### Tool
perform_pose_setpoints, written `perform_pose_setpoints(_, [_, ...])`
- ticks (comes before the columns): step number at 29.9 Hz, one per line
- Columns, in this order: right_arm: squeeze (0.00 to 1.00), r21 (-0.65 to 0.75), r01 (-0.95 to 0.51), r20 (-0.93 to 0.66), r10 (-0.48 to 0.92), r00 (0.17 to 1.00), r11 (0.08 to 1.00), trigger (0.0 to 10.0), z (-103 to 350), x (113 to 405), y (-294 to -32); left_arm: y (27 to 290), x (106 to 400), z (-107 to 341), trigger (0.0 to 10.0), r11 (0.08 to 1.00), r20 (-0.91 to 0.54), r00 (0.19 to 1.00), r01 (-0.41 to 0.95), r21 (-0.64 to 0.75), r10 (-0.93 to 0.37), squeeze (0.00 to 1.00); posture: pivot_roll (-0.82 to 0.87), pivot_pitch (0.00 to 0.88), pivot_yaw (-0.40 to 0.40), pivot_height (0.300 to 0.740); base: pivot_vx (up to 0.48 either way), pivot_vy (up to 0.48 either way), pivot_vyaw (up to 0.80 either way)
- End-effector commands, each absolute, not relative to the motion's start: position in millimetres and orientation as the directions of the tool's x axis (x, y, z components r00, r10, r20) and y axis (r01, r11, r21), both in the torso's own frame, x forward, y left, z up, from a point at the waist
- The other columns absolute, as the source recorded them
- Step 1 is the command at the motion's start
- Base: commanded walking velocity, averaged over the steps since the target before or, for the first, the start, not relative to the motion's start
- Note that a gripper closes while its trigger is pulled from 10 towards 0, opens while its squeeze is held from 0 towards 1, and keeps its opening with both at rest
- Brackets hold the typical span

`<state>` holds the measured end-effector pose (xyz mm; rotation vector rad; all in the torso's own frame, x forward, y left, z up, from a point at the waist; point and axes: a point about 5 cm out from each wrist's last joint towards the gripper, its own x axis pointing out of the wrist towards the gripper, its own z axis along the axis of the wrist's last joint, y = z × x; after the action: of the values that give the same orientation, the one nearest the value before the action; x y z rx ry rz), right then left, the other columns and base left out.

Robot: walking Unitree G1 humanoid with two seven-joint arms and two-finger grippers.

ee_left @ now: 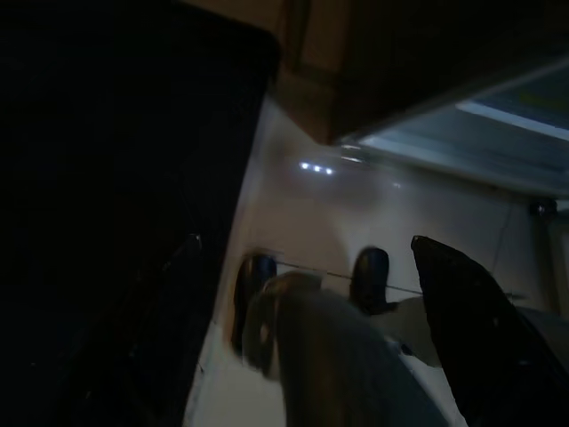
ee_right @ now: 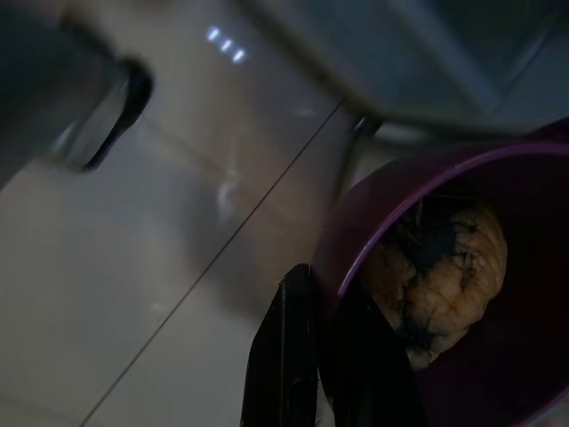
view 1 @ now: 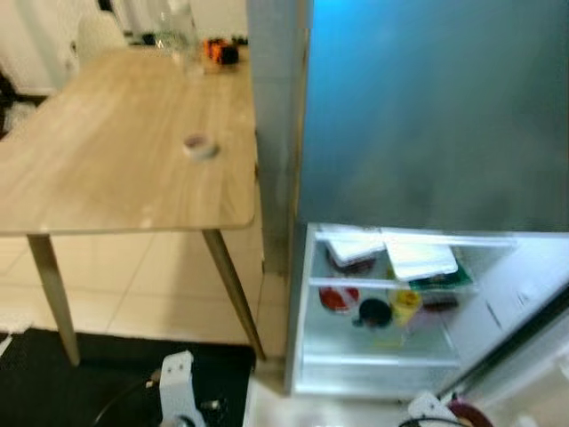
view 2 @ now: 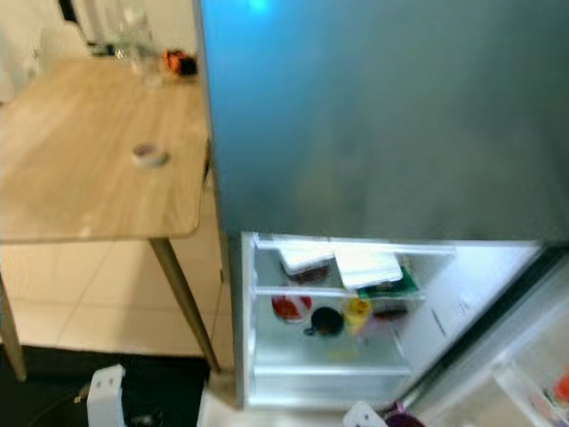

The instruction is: Restocking fridge

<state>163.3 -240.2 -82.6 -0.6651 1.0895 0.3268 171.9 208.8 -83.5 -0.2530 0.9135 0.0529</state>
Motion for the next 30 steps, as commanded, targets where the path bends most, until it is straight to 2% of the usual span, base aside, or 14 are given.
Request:
perform_pose_setpoints(1, [0.00,-0.341,-0.552,-0.885,-0.062,0.461,0.761,10.0,-81,167,-238,204,170,-85,10.0,0.969,-0.792,0.604,-0.133,-0.208,-0.087,0.00,-0.02,0.000,-0.060,0.740,0.000,-0.405,0.00])
perform_pose_setpoints(4, [0.00,-0.357,-0.556,-0.870,-0.052,0.490,0.750,10.0,-77,178,-236,203,171,-85,10.0,0.967,-0.789,0.607,-0.136,-0.217,-0.092,0.00,-0.02,0.000,-0.060,0.740,0.000,-0.466,0.00])
perform_pose_setpoints(14, [0.00,-0.390,-0.568,-0.850,-0.047,0.525,0.724,10.0,-71,190,-235,204,169,-86,10.0,0.971,-0.795,0.603,-0.142,-0.192,-0.069,0.00,-0.01,0.000,-0.063,0.740,0.000,-0.447,0.00])
perform_pose_setpoints(23, [0.00,-0.425,-0.568,-0.821,-0.037,0.570,0.705,10.0,-64,203,-233,201,169,-86,10.0,0.968,-0.792,0.605,-0.136,-0.212,-0.088,0.00,-0.02,0.000,-0.063,0.740,0.000,0.000,0.00])
perform_pose_setpoints(30, [0.00,-0.473,-0.596,-0.775,0.016,0.632,0.650,10.0,-50,229,-222,201,174,-84,10.0,0.970,-0.779,0.620,-0.124,-0.211,-0.090,0.00,-0.02,0.000,-0.063,0.740,0.000,0.000,0.00])
